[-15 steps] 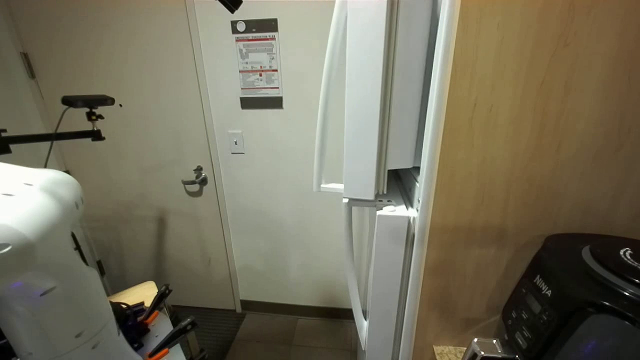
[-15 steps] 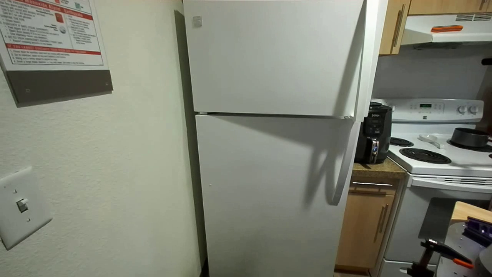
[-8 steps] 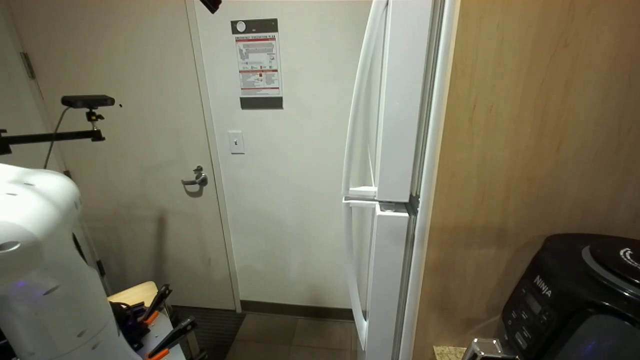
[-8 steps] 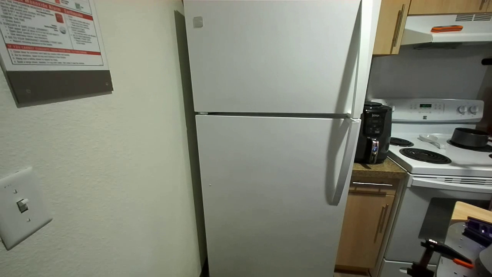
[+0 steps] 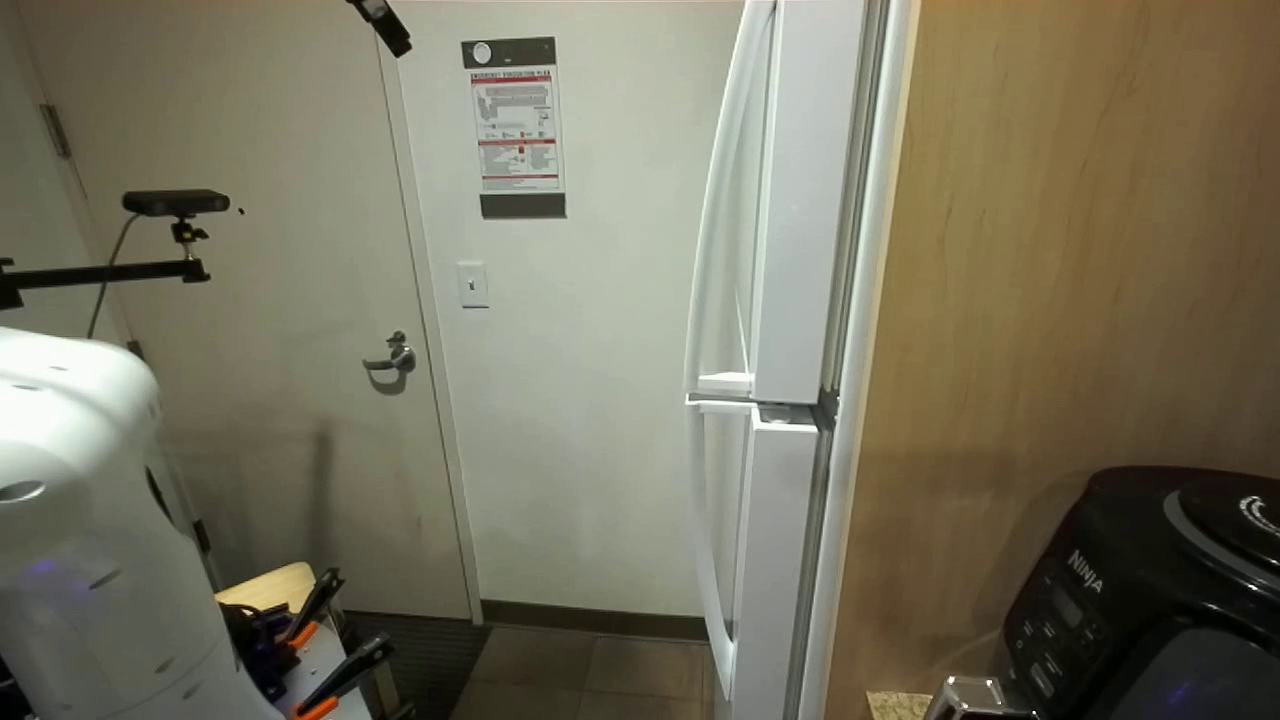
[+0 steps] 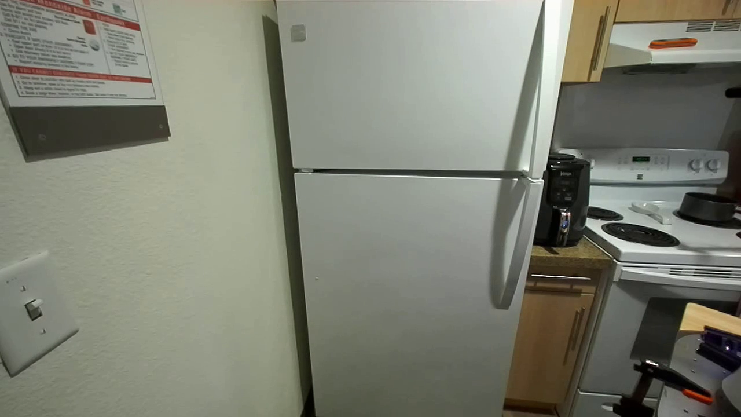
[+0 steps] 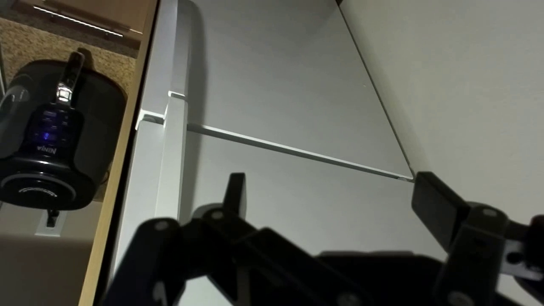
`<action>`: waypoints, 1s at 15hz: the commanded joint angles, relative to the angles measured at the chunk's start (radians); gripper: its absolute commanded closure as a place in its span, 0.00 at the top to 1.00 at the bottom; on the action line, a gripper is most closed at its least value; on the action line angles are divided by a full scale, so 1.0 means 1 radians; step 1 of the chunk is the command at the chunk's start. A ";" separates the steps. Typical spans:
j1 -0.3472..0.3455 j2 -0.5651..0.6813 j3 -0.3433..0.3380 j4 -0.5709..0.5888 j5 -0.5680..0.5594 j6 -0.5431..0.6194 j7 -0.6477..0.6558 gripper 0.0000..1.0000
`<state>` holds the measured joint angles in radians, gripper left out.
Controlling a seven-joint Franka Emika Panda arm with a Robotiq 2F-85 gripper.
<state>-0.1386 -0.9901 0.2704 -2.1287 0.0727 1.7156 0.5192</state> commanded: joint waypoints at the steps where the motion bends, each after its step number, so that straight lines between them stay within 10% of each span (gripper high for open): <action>1: 0.039 0.007 -0.007 -0.012 0.041 -0.012 -0.008 1.00; 15: 0.171 -0.034 0.118 -0.236 0.069 0.134 -0.020 1.00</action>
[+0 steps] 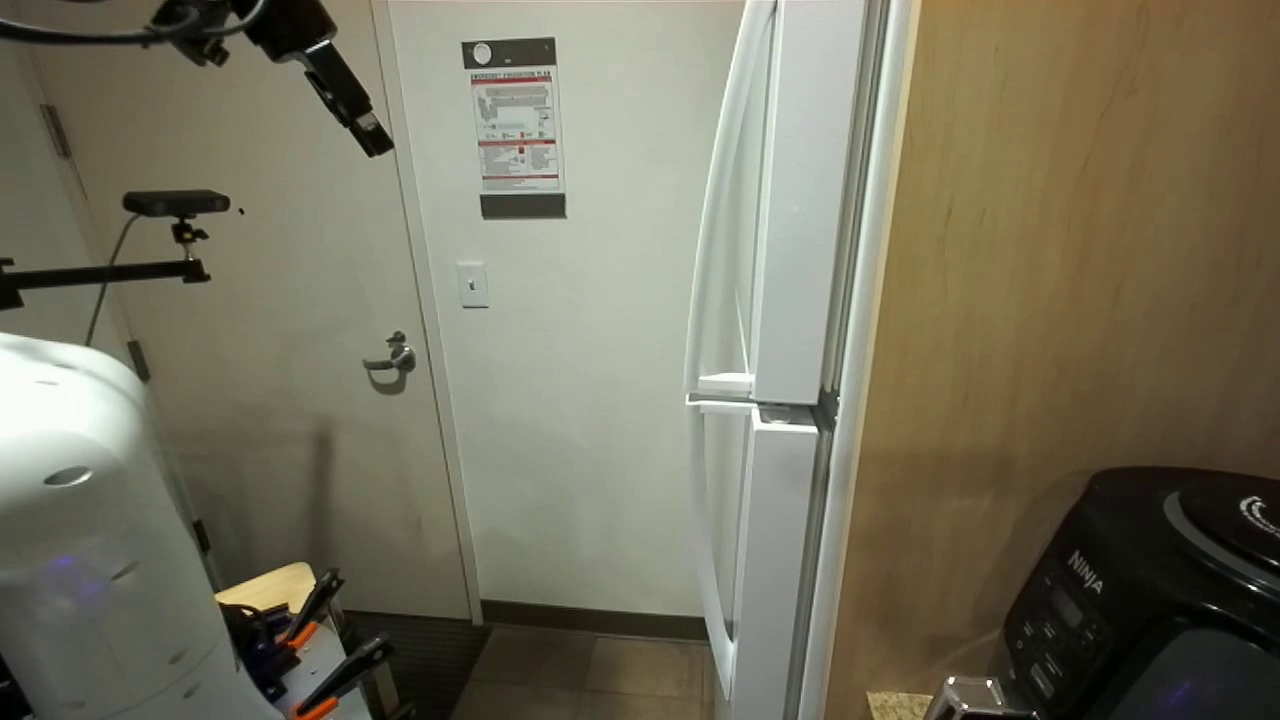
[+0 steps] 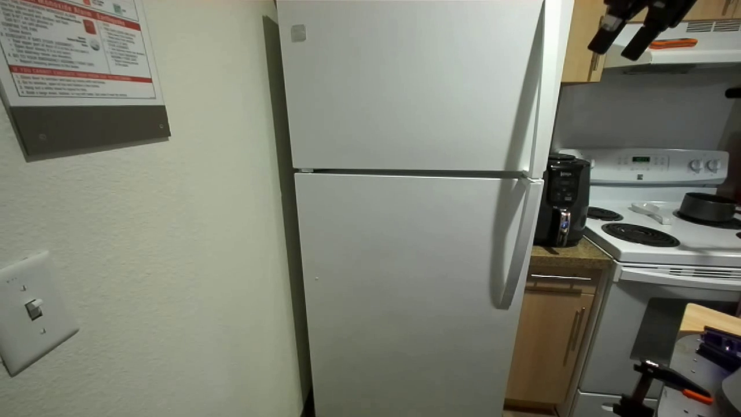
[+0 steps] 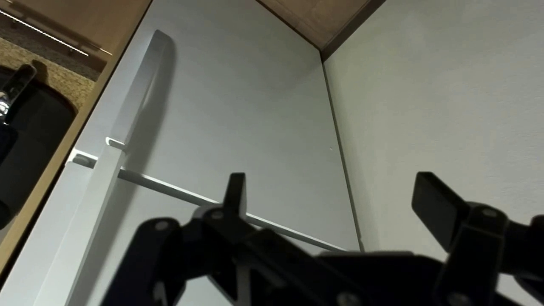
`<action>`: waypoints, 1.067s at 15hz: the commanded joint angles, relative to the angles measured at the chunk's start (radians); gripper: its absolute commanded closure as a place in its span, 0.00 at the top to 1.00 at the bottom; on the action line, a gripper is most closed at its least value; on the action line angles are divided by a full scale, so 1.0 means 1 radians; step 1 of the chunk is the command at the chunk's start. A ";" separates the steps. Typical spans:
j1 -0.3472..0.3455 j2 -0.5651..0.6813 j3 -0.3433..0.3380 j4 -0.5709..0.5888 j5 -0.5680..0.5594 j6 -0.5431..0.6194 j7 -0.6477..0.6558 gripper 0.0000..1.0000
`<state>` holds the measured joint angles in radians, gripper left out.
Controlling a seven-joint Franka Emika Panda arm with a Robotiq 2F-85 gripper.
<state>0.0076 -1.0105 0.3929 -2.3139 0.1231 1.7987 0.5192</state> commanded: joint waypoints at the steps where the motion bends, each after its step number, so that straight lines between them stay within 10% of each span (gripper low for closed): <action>1: 0.029 -0.012 -0.005 -0.059 0.016 0.059 -0.020 1.00; 16: 0.015 0.001 0.004 -0.028 0.000 0.027 -0.001 1.00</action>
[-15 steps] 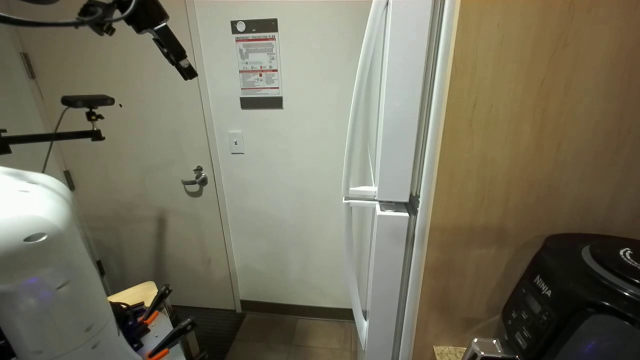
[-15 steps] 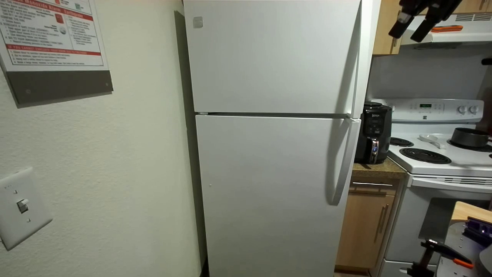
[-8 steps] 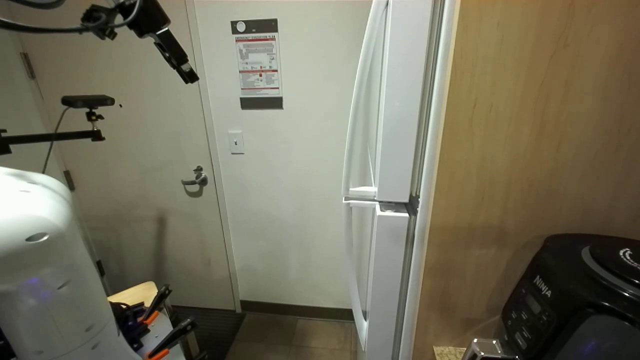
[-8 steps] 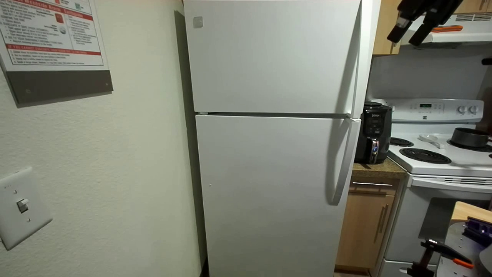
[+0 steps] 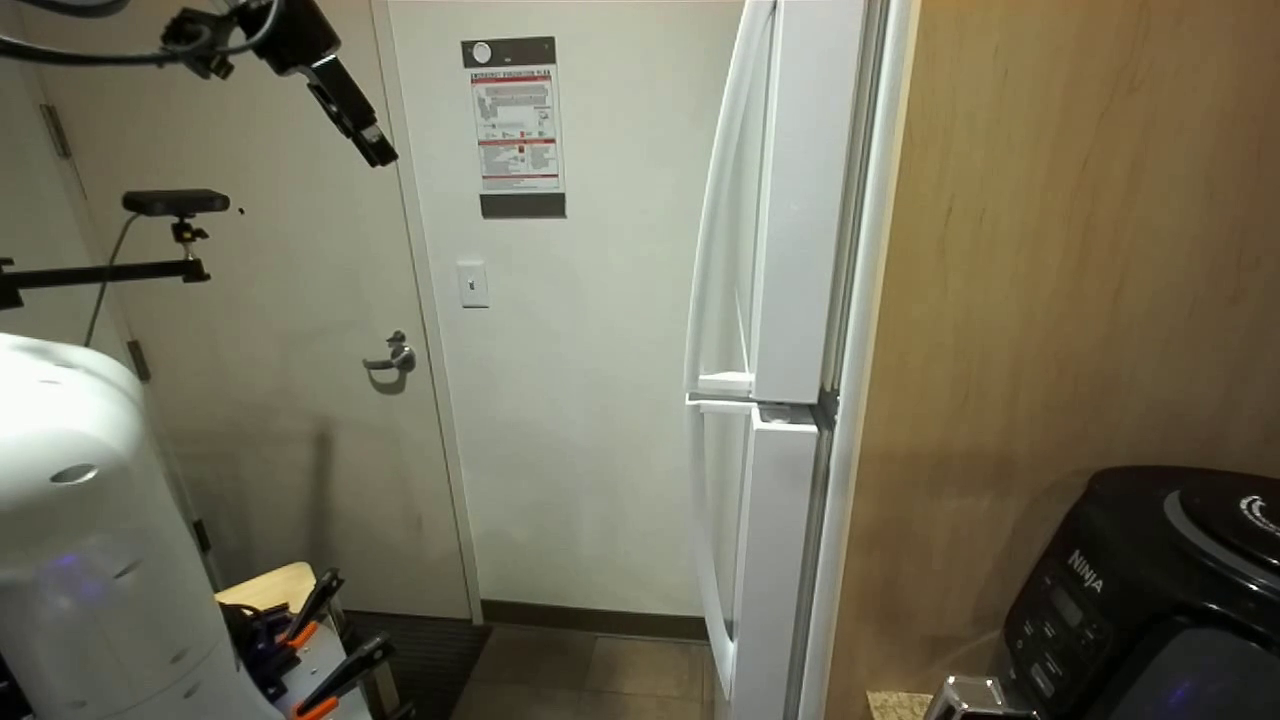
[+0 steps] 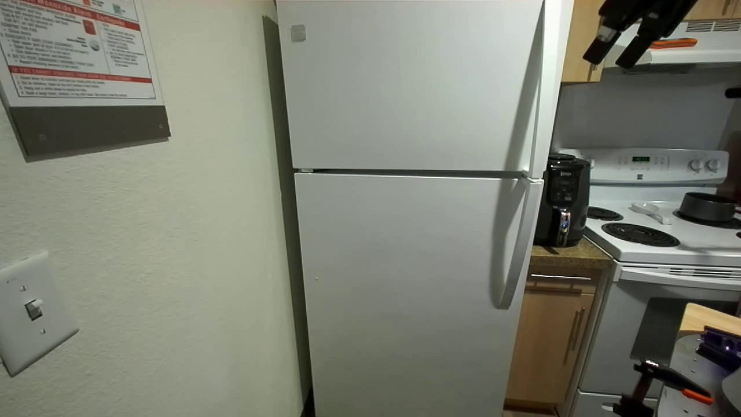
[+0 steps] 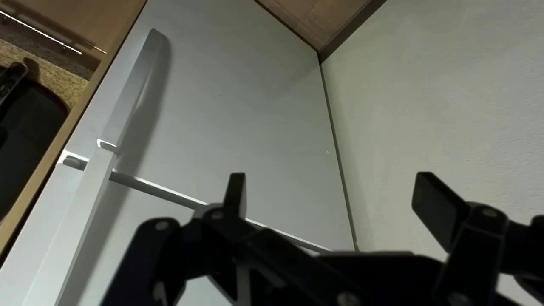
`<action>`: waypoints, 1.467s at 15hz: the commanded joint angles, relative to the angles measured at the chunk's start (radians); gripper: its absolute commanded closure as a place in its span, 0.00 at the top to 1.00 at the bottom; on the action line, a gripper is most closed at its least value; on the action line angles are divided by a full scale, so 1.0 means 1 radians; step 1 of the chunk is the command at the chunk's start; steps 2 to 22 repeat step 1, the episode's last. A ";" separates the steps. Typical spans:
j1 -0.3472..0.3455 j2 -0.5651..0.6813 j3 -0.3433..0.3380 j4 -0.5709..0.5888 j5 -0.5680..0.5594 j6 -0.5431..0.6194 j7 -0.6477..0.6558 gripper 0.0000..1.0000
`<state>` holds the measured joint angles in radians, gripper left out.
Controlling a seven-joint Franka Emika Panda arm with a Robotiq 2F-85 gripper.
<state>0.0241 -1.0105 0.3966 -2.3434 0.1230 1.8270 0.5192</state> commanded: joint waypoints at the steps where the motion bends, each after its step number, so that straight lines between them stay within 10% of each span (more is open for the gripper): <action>1: -0.001 0.001 0.000 0.002 0.000 -0.001 -0.001 1.00; 22: -0.001 0.001 0.000 0.002 0.000 -0.001 -0.001 1.00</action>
